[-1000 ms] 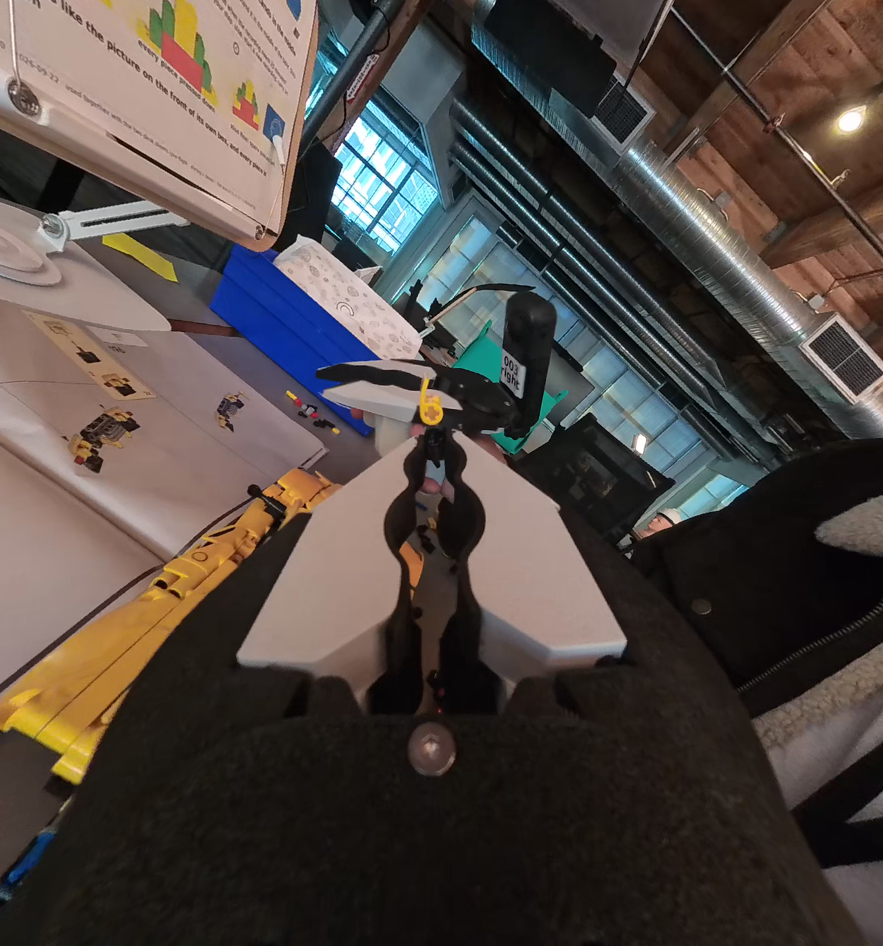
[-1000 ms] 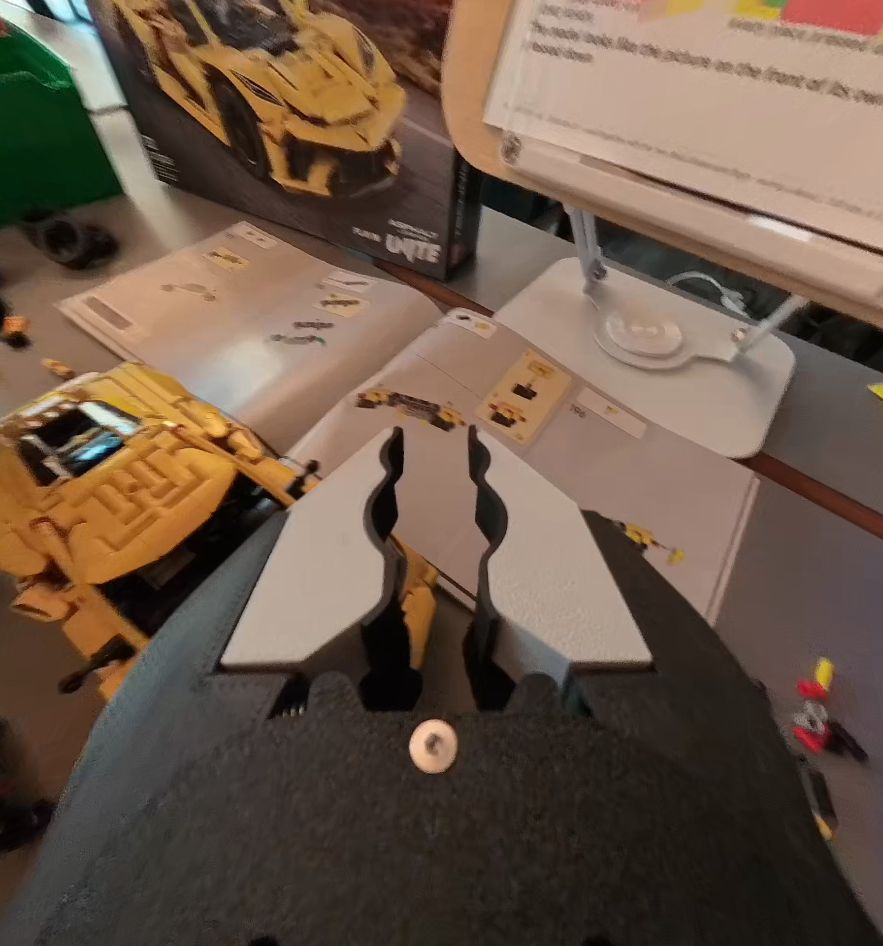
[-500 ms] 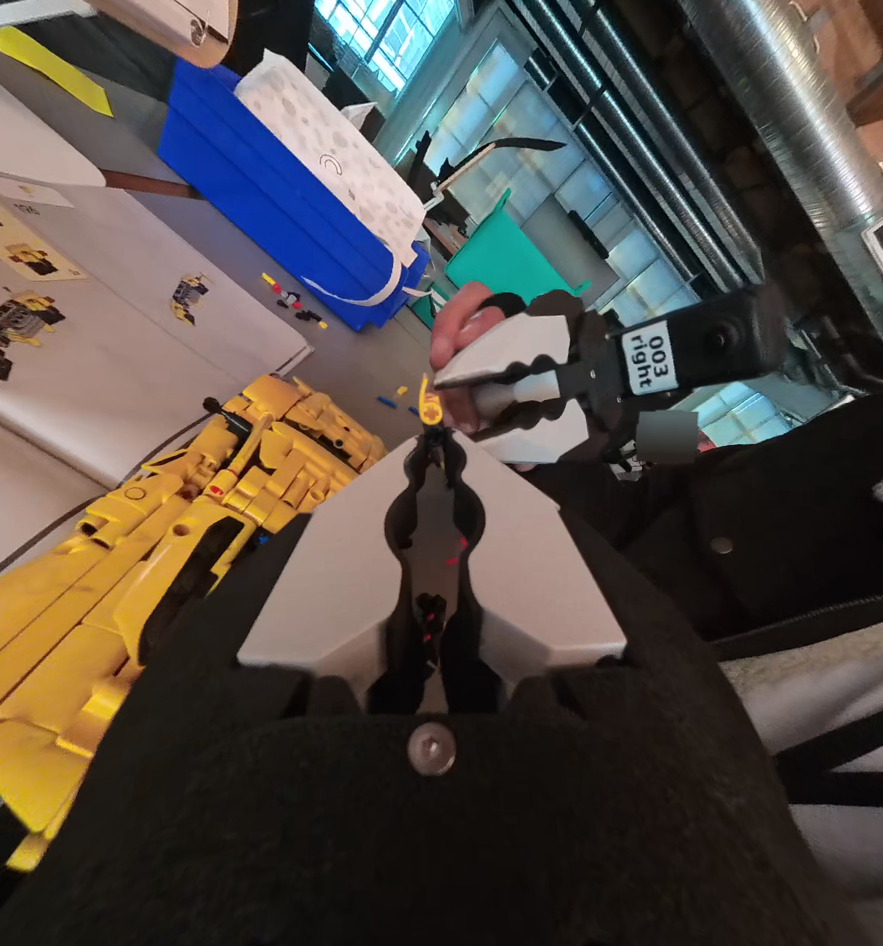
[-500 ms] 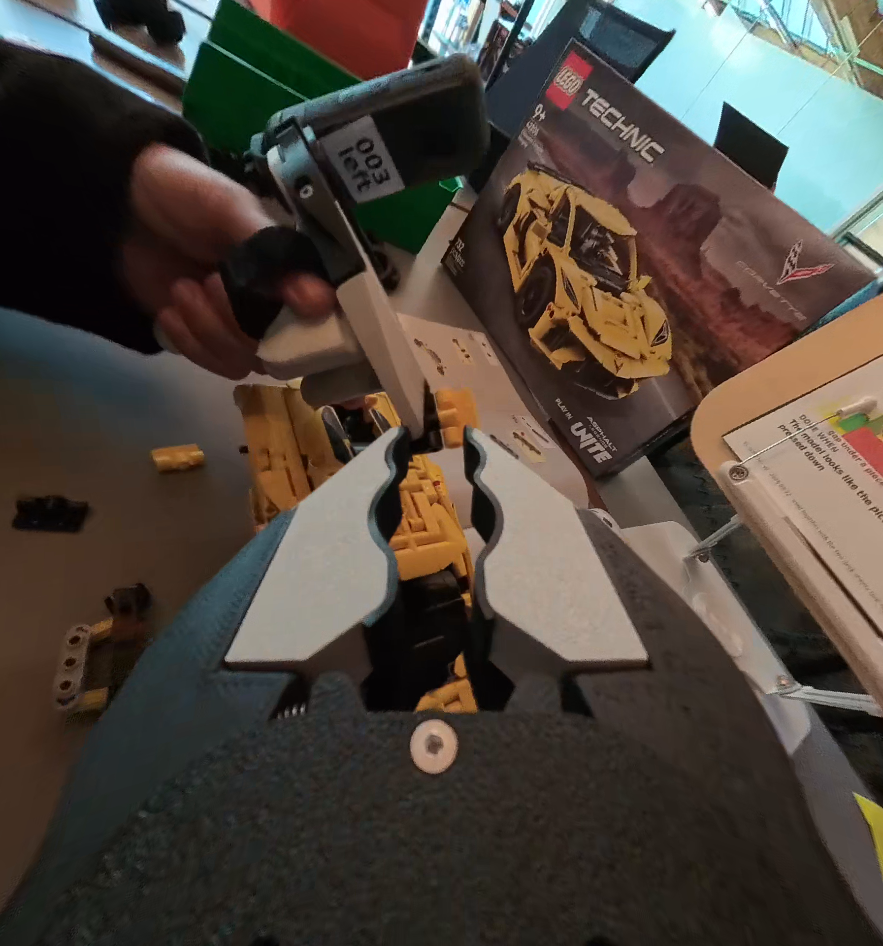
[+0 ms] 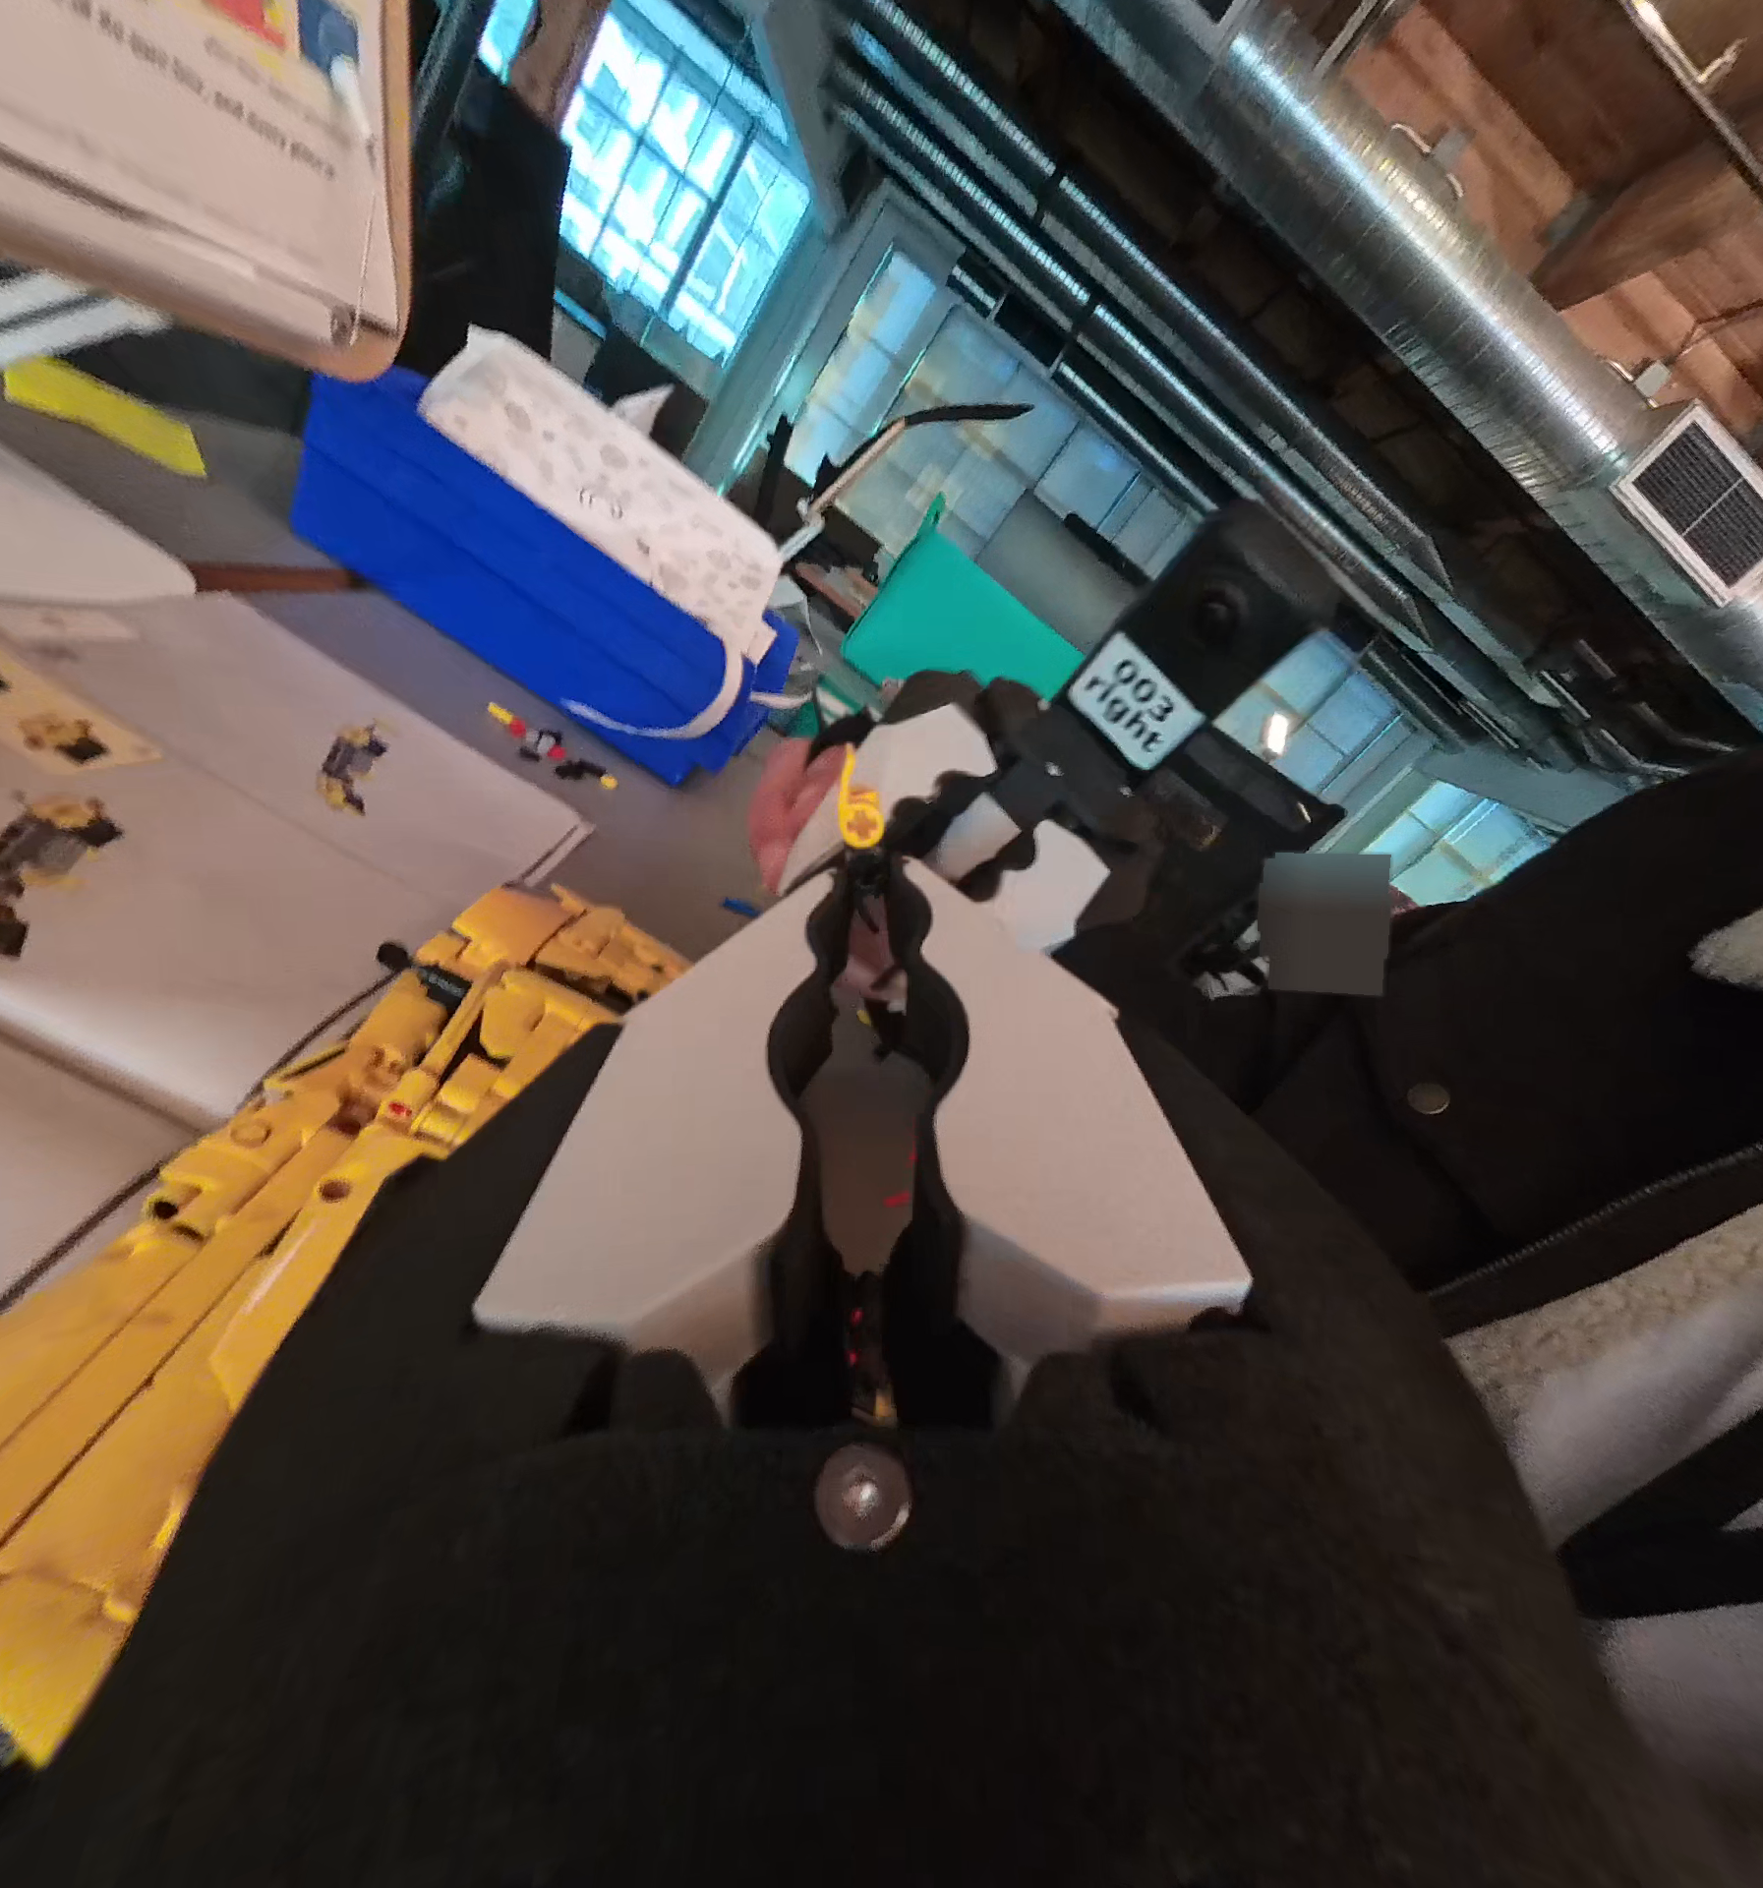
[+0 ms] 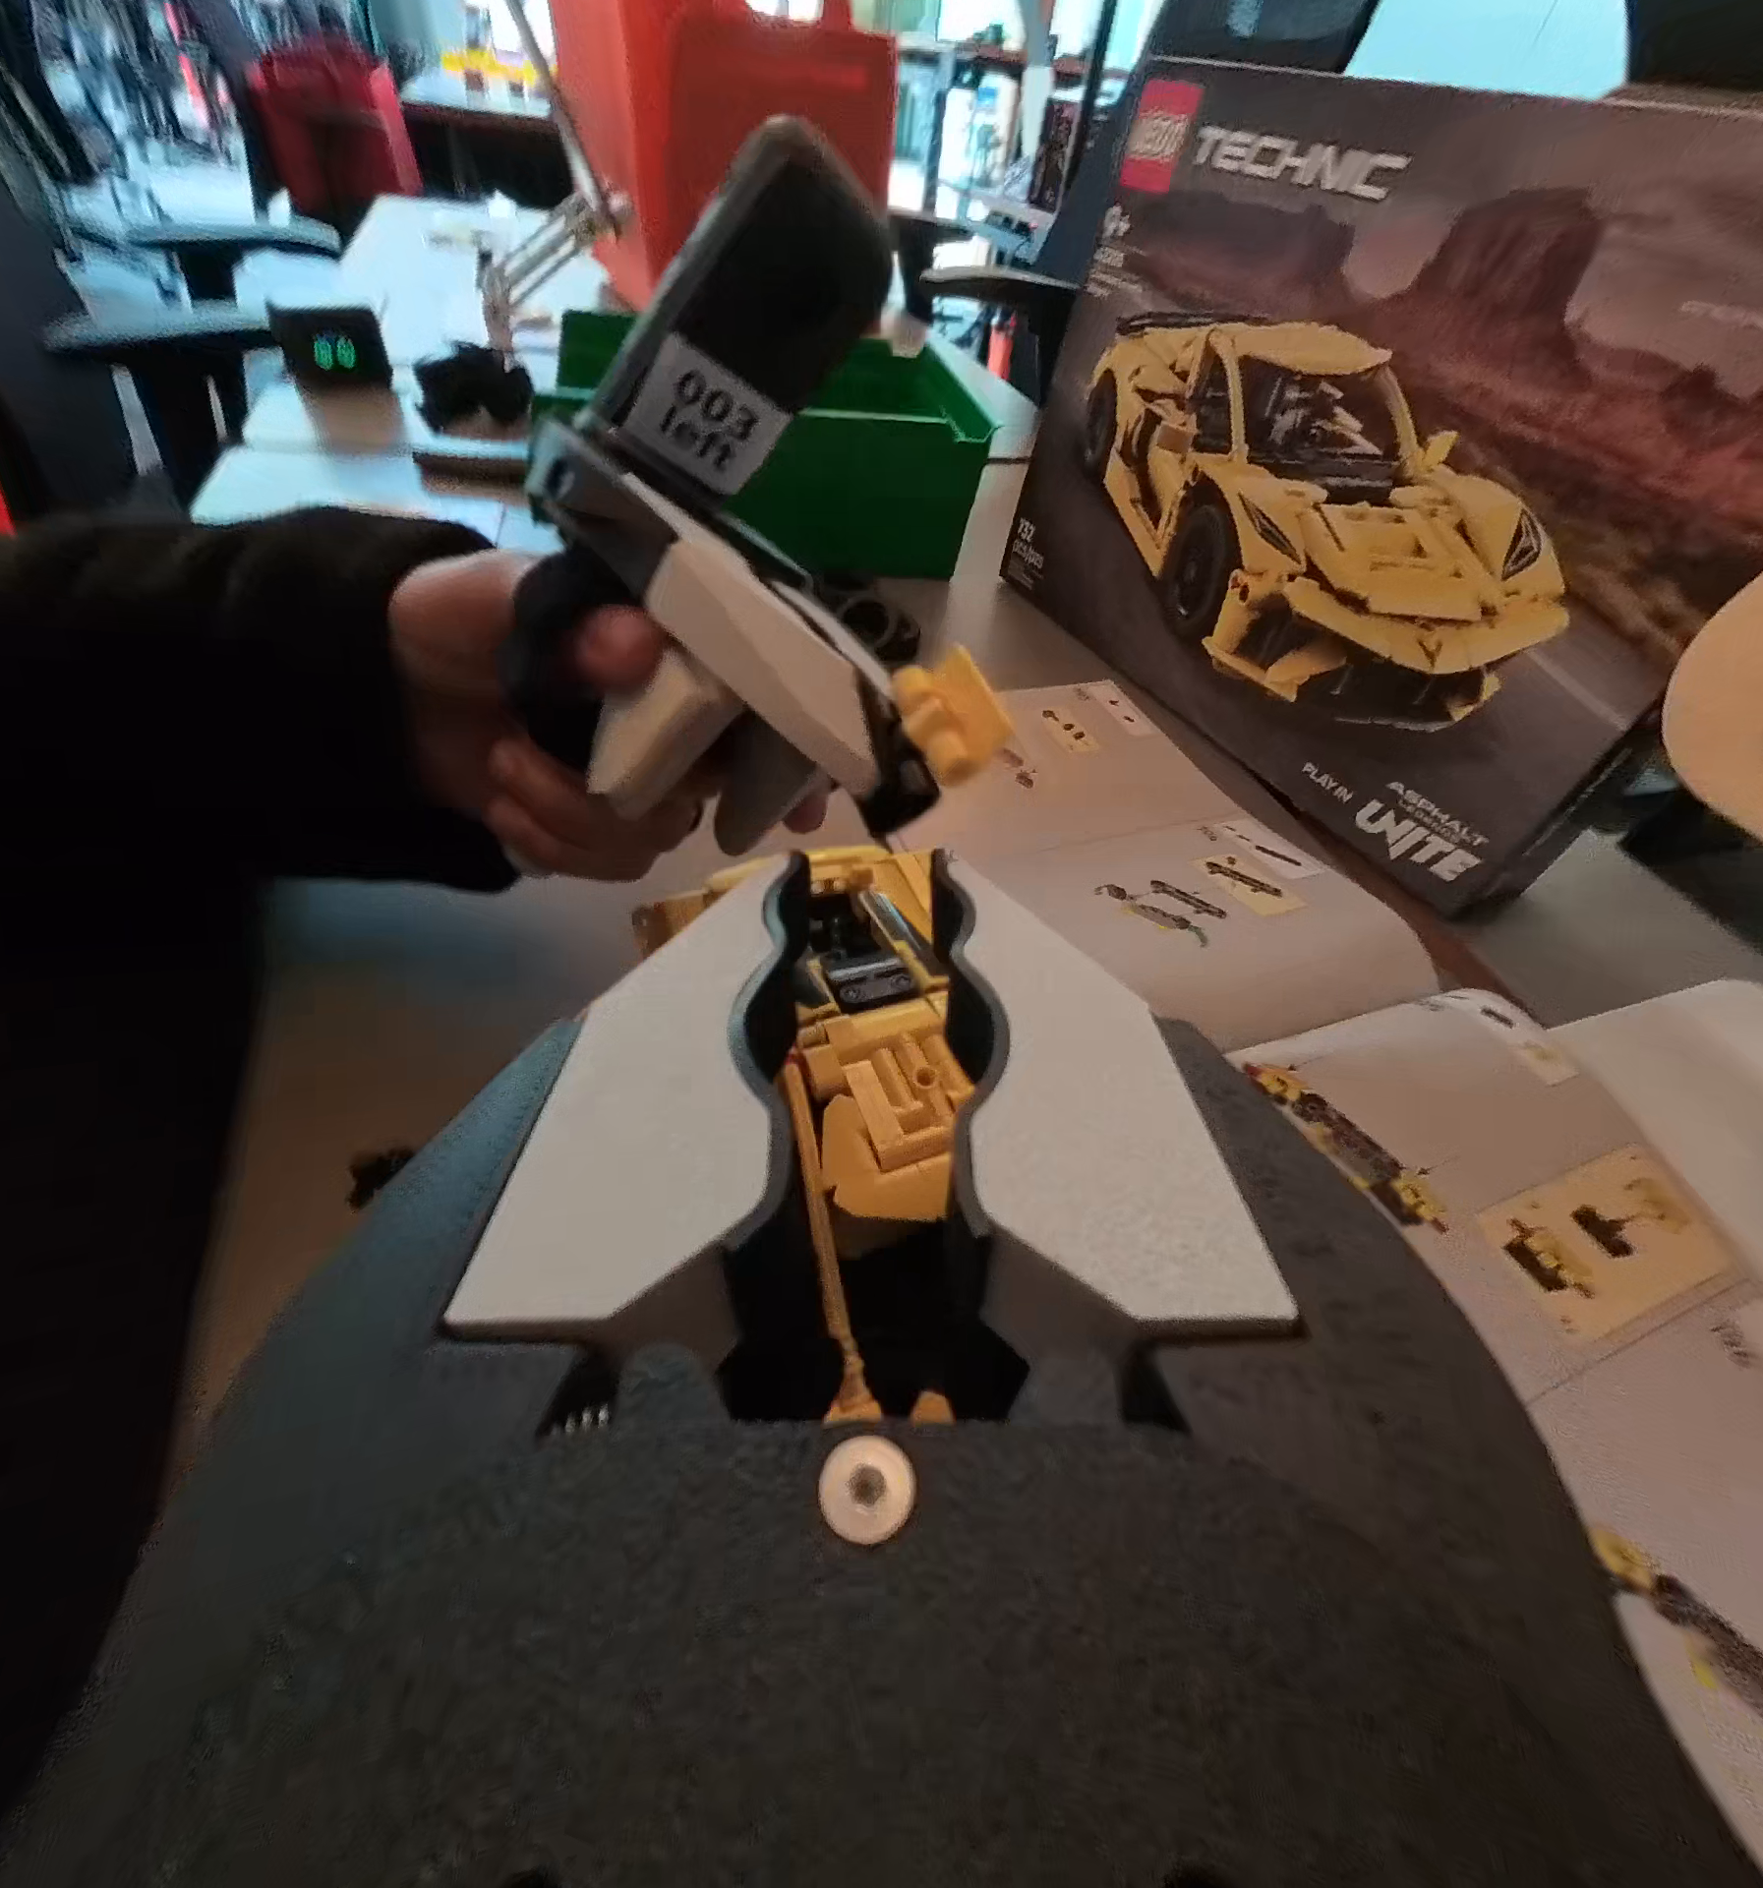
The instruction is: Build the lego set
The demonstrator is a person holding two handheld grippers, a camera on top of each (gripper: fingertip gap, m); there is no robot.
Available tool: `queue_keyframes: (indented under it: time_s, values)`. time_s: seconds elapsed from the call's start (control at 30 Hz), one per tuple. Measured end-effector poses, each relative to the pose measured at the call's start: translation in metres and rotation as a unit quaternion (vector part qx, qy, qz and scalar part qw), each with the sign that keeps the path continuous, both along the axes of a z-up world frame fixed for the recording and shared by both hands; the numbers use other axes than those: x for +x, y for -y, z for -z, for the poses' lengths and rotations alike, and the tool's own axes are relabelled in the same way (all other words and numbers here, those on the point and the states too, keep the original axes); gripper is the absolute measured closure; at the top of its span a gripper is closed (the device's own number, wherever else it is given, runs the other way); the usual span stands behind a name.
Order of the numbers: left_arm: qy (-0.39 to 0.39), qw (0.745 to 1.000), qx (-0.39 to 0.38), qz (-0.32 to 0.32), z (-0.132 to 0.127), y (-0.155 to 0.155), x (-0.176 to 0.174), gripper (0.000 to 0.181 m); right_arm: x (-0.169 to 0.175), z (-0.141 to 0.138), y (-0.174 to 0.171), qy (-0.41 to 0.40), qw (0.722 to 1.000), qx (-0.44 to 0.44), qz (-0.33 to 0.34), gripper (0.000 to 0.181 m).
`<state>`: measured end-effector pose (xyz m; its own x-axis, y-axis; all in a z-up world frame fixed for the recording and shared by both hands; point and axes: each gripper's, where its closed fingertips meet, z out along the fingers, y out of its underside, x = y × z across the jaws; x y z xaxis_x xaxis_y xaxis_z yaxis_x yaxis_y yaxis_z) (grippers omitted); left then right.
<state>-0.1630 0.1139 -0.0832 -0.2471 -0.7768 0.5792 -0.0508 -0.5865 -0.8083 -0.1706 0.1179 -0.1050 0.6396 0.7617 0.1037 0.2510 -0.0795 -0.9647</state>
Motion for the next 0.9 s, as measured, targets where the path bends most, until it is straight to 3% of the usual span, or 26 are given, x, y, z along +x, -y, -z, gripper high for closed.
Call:
queue_keyframes:
  time_s: [0.23, 0.47, 0.6, 0.73, 0.9]
  values:
    - [0.048, 0.999, -0.023, -0.003, -0.015, -0.003, -0.006, 0.176, -0.005, -0.011, -0.002, -0.083, 0.996, -0.019, -0.006, 0.166]
    - [0.061, 0.998, -0.024, 0.02, -0.019, 0.006, -0.006, 0.176, 0.001, -0.038, 0.002, -0.24, 0.966, -0.085, -0.05, 0.166]
    - [0.044, 0.998, 0.002, 0.033, -0.014, 0.013, -0.003, 0.176, 0.002, -0.039, 0.003, -0.266, 0.955, -0.11, -0.065, 0.163]
    - [0.022, 0.999, 0.028, 0.034, -0.008, 0.017, 0.0, 0.176, 0.0, -0.038, 0.005, -0.283, 0.945, -0.138, -0.086, 0.175]
    - [0.022, 0.999, 0.043, 0.02, -0.008, 0.014, 0.0, 0.171, -0.001, -0.038, 0.008, -0.291, 0.936, -0.162, -0.112, 0.176]
